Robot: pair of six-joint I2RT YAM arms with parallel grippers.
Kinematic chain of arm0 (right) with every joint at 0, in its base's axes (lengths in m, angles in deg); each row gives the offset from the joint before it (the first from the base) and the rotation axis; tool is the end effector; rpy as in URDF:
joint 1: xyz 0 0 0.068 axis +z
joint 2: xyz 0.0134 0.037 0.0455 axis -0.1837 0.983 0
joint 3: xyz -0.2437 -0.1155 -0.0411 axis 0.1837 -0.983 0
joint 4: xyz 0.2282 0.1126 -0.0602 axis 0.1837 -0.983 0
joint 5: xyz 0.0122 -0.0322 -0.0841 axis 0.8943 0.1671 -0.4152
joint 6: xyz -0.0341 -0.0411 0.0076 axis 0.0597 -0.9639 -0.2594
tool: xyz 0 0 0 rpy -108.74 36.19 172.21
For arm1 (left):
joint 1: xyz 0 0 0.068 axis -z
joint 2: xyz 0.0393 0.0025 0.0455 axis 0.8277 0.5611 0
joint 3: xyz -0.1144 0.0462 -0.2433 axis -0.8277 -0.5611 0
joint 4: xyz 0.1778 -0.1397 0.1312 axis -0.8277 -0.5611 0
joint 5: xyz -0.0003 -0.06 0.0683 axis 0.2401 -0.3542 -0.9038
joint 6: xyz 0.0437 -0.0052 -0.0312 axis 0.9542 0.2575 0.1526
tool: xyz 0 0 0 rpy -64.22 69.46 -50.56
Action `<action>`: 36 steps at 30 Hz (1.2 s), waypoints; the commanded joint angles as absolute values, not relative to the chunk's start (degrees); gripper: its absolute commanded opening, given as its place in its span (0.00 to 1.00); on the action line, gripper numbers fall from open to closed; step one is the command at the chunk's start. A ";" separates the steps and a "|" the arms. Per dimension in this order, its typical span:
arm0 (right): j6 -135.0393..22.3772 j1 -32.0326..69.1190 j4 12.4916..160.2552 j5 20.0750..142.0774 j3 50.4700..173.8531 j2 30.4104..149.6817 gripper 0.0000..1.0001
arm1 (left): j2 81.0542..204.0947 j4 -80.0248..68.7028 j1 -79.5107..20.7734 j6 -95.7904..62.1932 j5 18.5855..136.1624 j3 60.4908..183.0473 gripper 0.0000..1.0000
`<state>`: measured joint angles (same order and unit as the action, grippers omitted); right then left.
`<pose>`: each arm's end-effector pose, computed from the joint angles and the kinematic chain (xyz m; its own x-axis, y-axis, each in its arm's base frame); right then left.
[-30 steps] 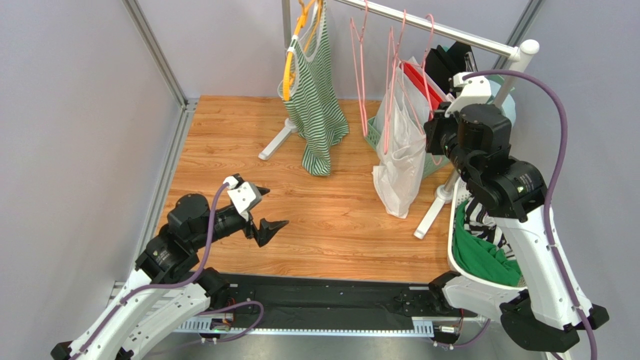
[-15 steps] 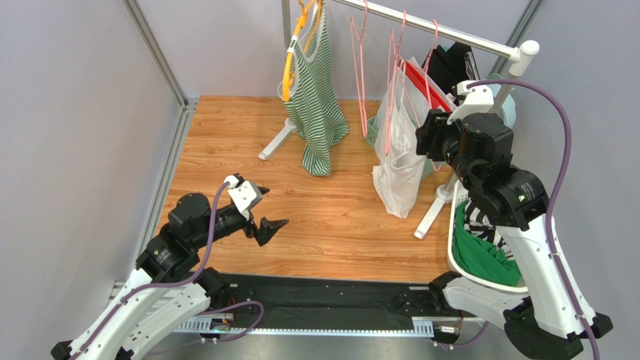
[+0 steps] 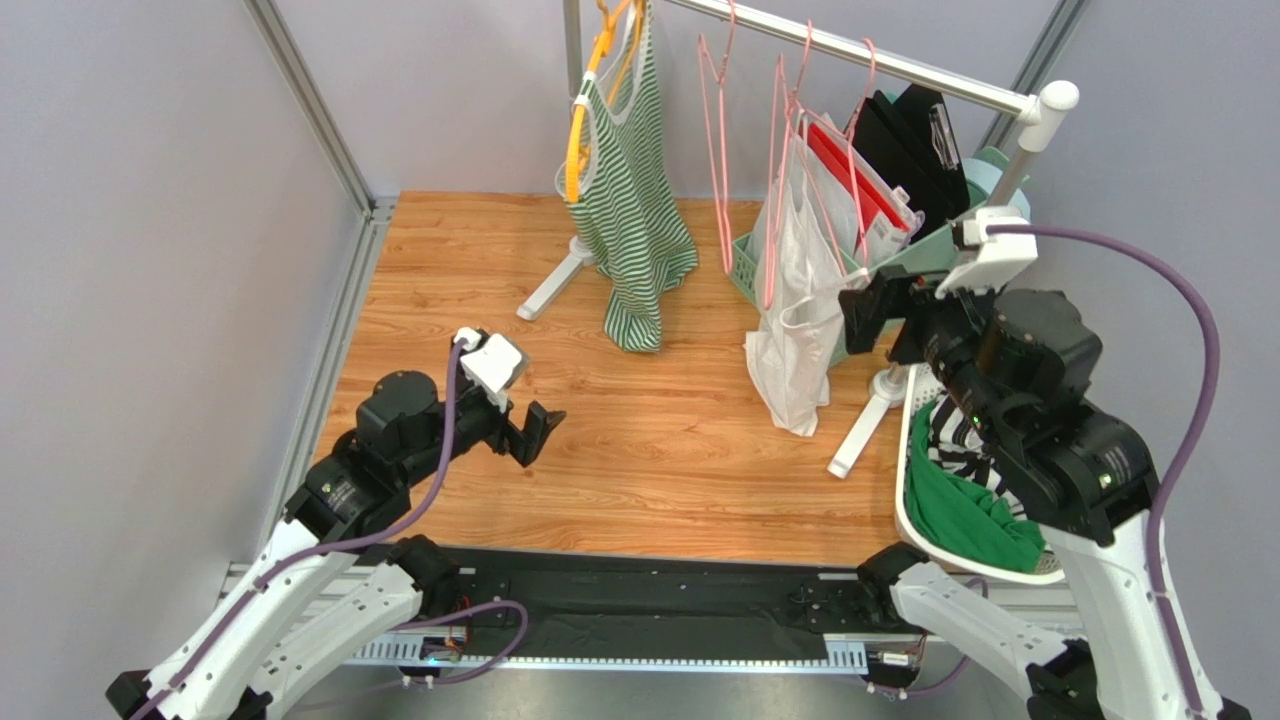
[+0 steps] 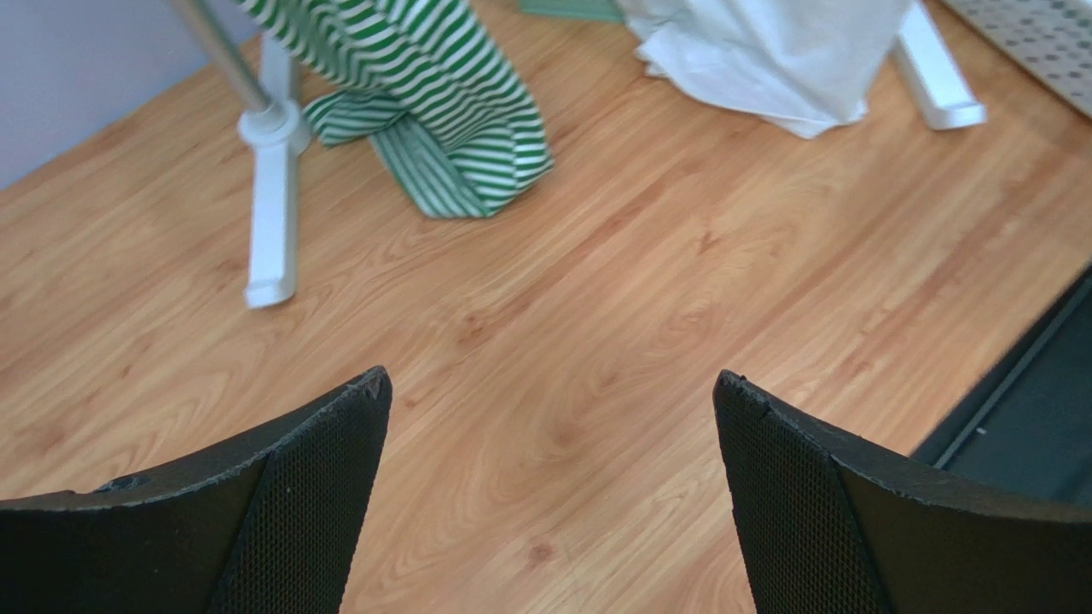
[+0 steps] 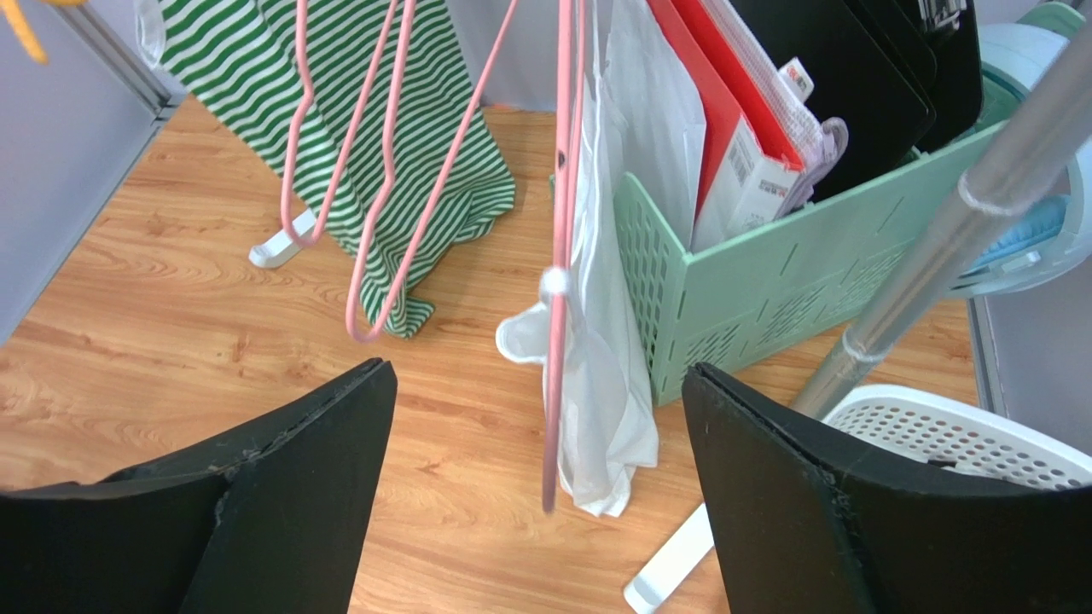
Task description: Place the tank top on the hanger
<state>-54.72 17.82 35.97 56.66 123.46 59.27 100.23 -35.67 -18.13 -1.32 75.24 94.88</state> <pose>0.1077 0.0466 0.4841 -0.2467 0.0262 -0.9687 -0.1751 0.9820 0.0712 0.1011 -0.0830 0.3385 -0.1664 0.2142 -0.9625 0.7028 0.7105 0.0366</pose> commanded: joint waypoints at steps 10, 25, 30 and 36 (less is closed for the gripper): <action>-56.73 17.63 35.91 62.70 108.00 39.39 0.88 | 100.83 -38.44 -34.07 -9.34 65.34 98.73 0.99; -53.13 17.63 34.41 62.80 97.08 35.51 0.86 | 103.02 -41.86 -34.77 -14.62 56.19 101.80 0.99; -52.86 17.63 34.06 62.71 97.26 35.77 0.86 | 103.03 -41.52 -34.77 -14.36 57.95 101.81 0.99; -52.78 17.63 34.41 62.71 96.73 35.77 0.86 | 101.62 -40.55 -34.77 -11.81 61.54 100.67 0.99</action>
<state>-53.50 17.82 32.86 62.21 96.82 36.19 102.94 -41.52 -34.33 -13.19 58.59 100.10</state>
